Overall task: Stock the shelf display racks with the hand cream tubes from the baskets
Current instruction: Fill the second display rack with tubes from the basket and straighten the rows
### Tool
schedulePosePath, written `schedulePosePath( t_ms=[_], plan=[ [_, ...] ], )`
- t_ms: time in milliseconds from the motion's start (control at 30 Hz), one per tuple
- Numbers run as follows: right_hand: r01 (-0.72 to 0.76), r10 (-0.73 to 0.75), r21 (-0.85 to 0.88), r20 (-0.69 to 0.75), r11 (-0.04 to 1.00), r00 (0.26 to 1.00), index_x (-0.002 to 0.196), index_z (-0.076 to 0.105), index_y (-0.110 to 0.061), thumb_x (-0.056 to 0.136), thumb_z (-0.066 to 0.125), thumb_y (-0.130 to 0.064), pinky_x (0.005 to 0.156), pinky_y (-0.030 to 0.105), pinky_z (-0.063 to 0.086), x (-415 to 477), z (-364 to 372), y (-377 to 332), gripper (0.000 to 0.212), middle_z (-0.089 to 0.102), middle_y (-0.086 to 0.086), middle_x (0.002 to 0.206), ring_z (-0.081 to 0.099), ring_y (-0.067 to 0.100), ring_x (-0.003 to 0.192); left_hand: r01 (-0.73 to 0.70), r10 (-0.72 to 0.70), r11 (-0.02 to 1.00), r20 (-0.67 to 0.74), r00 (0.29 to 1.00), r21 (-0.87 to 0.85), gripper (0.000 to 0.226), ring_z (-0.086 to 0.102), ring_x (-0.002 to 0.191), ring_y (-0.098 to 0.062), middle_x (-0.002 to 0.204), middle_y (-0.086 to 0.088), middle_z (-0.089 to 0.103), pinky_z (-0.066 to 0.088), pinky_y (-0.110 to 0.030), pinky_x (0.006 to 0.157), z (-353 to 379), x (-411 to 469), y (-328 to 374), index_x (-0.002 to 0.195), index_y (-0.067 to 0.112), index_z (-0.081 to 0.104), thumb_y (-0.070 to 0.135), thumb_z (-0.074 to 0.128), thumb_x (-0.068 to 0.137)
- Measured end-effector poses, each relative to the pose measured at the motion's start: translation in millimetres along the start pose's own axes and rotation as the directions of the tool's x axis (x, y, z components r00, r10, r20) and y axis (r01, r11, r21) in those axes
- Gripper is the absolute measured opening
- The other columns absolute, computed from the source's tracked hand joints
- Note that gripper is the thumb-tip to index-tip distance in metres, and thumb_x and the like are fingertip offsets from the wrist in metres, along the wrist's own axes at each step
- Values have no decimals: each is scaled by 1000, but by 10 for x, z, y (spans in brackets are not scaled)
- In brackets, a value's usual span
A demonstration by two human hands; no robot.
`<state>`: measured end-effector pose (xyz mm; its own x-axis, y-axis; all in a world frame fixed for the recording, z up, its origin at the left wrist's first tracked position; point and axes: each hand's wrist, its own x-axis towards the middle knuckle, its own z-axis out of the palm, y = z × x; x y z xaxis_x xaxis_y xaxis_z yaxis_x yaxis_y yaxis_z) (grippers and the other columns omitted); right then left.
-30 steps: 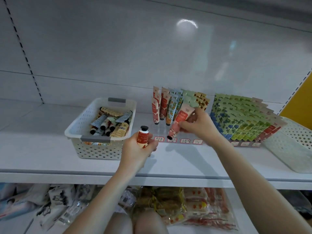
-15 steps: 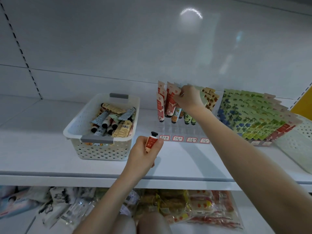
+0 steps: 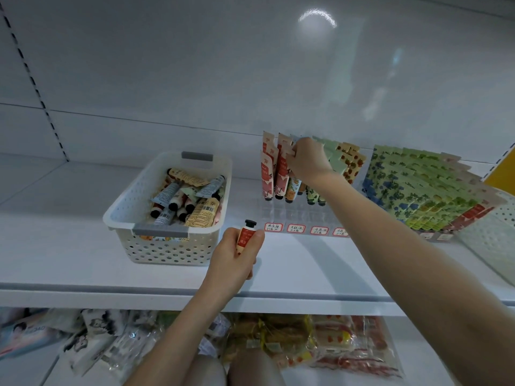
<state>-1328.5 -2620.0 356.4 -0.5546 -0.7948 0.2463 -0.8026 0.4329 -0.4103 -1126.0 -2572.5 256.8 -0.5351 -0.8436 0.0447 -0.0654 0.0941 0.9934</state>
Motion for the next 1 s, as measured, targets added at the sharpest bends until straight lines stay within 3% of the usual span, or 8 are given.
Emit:
schedulePosePath(
  t_ms=[100, 233, 367, 467, 700, 800, 867, 1000],
  plan=[
    [-6, 5, -14, -8, 1000, 1000, 56, 34, -13, 86, 38, 10, 37, 17, 28, 13, 29, 12, 38, 44, 6, 57, 38, 13, 46, 0, 0, 1000, -8, 1000, -2, 25, 48, 50, -7, 67, -4, 52, 45, -16, 49, 2, 2, -11, 82, 14, 46, 37, 52, 91],
    [2, 0, 37, -43, 999, 999, 56, 38, -10, 85, 37, 10, 40, 21, 32, 33, 48, 51, 35, 60, 19, 76, 55, 25, 59, 2, -2, 1000, -14, 1000, 11, 26, 48, 50, -8, 67, -4, 51, 45, -15, 48, -2, 20, -33, 84, 12, 47, 37, 52, 91],
    [50, -51, -37, -45, 998, 998, 57, 31, -17, 92, 41, 0, 47, 20, 26, 21, 19, 35, 40, 49, 13, 82, 39, 21, 58, 5, -5, 1000, -16, 1000, 8, 26, 47, 50, -9, 67, -5, 51, 44, -16, 48, -2, 28, -38, 82, 13, 46, 37, 52, 91],
    [83, -85, -39, -52, 996, 995, 59, 28, -20, 94, 42, -7, 51, 23, 28, 9, 8, 35, 40, 46, 11, 87, 39, 18, 75, 0, 0, 1000, -17, 1000, 5, 25, 46, 50, -8, 67, -5, 51, 44, -15, 48, -3, 28, -40, 81, 14, 45, 36, 52, 91],
    [89, -91, -54, -26, 995, 996, 59, 29, -19, 94, 44, -8, 52, 26, 34, 31, -23, 10, 39, 46, 12, 87, 41, 19, 77, -2, 3, 1000, -21, 1000, 5, 26, 48, 51, -9, 66, -4, 51, 45, -17, 49, 9, 26, -58, 79, 14, 45, 36, 53, 90],
    [85, -87, -55, -26, 995, 996, 59, 29, -19, 93, 44, -8, 61, 8, 39, 37, -26, 15, 39, 46, 12, 86, 37, 21, 68, 3, -3, 1000, -19, 1000, 11, 25, 48, 53, -9, 67, -4, 51, 45, -15, 48, 4, 23, -53, 80, 16, 45, 37, 52, 91],
    [77, -79, -55, -20, 995, 997, 59, 29, -20, 93, 44, -7, 61, 9, 40, 23, -24, 18, 39, 46, 12, 87, 38, 20, 69, 2, -2, 1000, -20, 1000, 9, 25, 48, 54, -10, 68, -4, 51, 44, -14, 48, -6, 24, -44, 79, 16, 45, 36, 52, 91],
    [56, -55, -64, 22, 996, 998, 59, 28, -19, 94, 44, -6, 66, -6, 28, -20, -11, 35, 41, 45, 12, 87, 32, 14, 55, 3, -2, 1000, -16, 1000, 10, 25, 48, 54, -10, 68, -4, 51, 45, -14, 48, -6, 21, -20, 80, 16, 45, 37, 52, 91]
  ],
)
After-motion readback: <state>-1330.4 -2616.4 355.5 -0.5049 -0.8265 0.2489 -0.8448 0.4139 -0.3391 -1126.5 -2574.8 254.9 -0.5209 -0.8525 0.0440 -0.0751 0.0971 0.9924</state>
